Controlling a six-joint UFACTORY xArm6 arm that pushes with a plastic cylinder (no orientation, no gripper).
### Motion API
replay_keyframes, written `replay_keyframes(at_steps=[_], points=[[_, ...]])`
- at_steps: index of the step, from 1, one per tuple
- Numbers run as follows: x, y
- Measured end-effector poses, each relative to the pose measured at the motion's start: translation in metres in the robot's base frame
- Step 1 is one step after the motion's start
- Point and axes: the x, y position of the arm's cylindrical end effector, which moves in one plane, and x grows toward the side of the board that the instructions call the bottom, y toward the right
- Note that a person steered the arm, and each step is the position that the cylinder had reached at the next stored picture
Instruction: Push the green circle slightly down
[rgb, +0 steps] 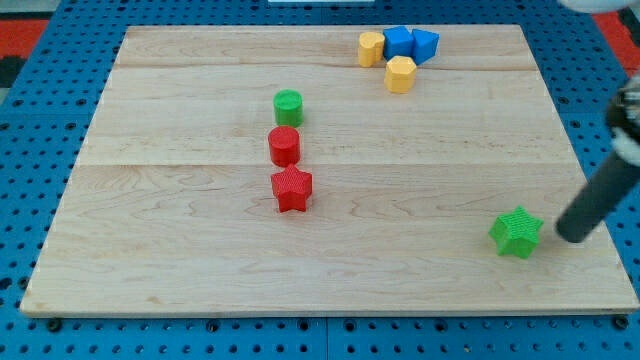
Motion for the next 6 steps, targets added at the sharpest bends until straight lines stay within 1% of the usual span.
replay_keyframes(at_steps=[1, 2, 3, 4, 5, 6], points=[[-0.001, -0.006], [-0.043, -0.016], [-0.114, -0.071], [-0.157, -0.146], [-0.177, -0.227], [-0.215, -0.223]])
